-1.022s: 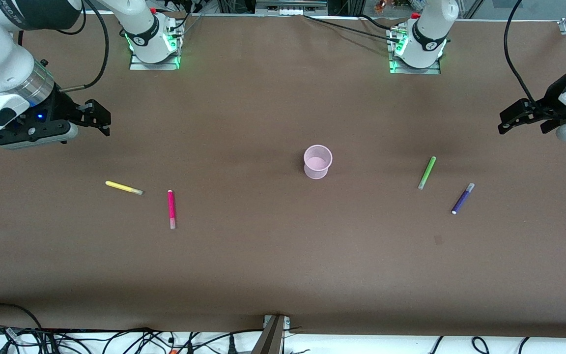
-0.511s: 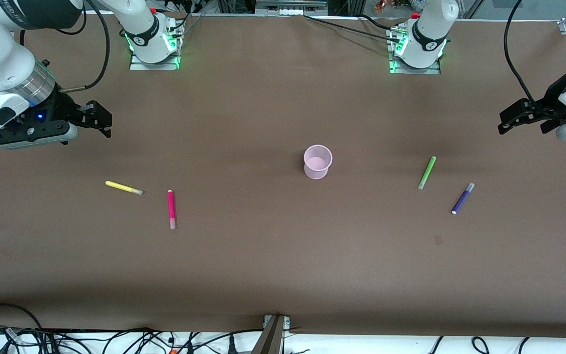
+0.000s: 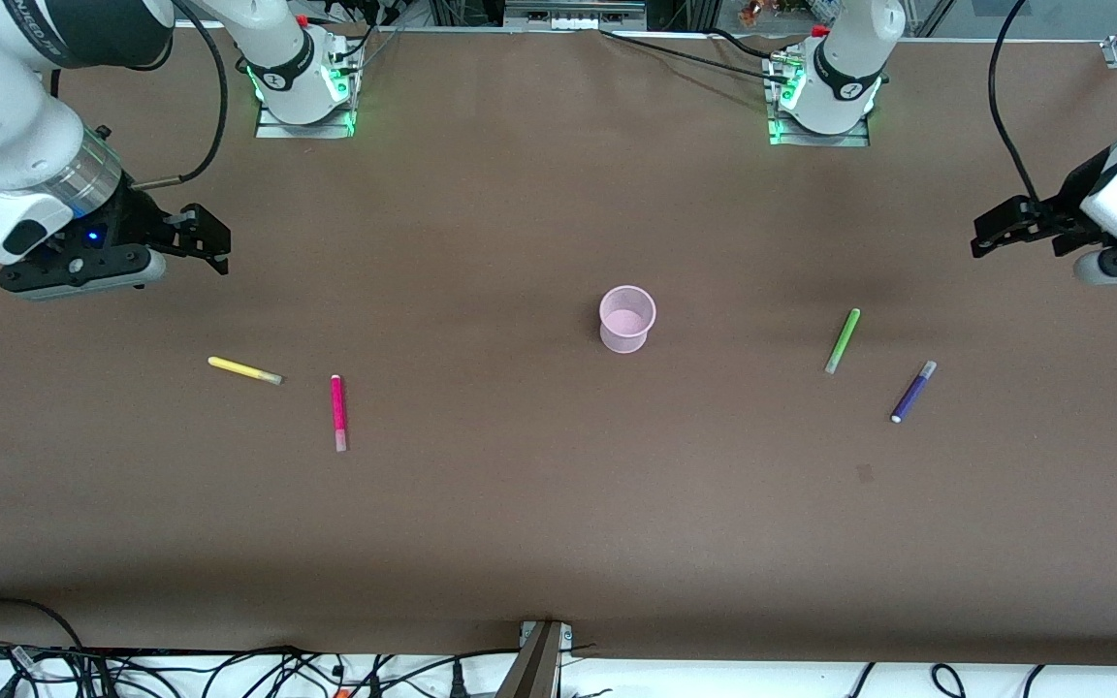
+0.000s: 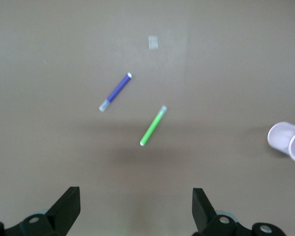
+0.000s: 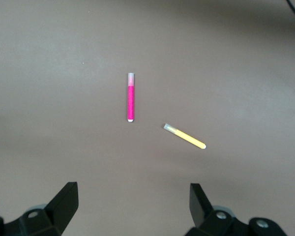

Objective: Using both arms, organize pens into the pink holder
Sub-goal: 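Reach the left gripper to the blue pen while the right gripper approaches the magenta marker, then grasp the blue pen with the left gripper while the right gripper lowers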

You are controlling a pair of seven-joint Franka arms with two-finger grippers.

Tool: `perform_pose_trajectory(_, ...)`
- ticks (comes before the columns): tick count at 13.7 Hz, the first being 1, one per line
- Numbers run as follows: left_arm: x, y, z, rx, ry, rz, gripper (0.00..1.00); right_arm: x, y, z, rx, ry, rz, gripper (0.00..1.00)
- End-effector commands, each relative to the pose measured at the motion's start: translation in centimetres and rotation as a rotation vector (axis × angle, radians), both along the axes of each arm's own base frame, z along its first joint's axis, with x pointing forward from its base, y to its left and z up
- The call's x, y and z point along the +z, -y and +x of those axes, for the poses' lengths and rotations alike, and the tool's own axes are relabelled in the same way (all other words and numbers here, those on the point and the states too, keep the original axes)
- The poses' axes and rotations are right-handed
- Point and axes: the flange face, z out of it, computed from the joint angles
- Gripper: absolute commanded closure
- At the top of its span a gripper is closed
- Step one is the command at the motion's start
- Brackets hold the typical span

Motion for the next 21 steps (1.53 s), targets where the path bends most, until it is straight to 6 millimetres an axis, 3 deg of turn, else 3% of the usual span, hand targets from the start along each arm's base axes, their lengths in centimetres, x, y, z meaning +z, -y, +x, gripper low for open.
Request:
perform_pose_trajectory(1,-4.7,-0.5,1.9,-0.112,-0.085,-0.015,0.0,0.5,-0.4,0.0,0.01,-0.002,0.017,0.0)
perform_pose_trajectory(3,-7.8,-1.2,3.6,-0.213,-0.094,0.023,0.0,0.1,-0.5,0.0,0.011,-0.018,0.016,0.0)
perform_pose_trajectory(6,-14.0,-3.2,6.5,-0.407,-0.083,0.069,0.0,-0.3,-0.8,0.0,0.01,-0.029,0.014,0.0)
perform_pose_trajectory(10,-22.8,-6.3,9.2,-0.594,-0.041,0.037,0.0,-2.2,-1.1,1.0,0.014,-0.049,0.005,0.0)
perform_pose_trajectory(13,-28.8,-7.8,8.6,-0.673,0.025,0.029,0.0,-3.1,-1.0,1.5,0.014,-0.051,-0.001,0.0)
perform_pose_trajectory(15,-32.5,-7.5,7.6,-0.686,0.074,0.033,0.0,-4.3,-1.0,2.1,0.013,-0.064,-0.007,0.0)
perform_pose_trajectory(17,-35.2,-7.3,7.2,-0.692,0.092,0.03,0.0,-4.7,-1.1,2.2,0.018,-0.068,-0.009,0.0)
perform_pose_trajectory(19,-37.4,-7.3,7.0,-0.695,0.096,0.024,0.0,-4.7,-2.5,2.0,0.049,-0.063,-0.015,0.0)
perform_pose_trajectory(21,-38.9,-7.1,6.9,-0.699,0.091,0.018,0.0,-7.5,-3.2,2.8,0.056,-0.096,-0.025,0.0)
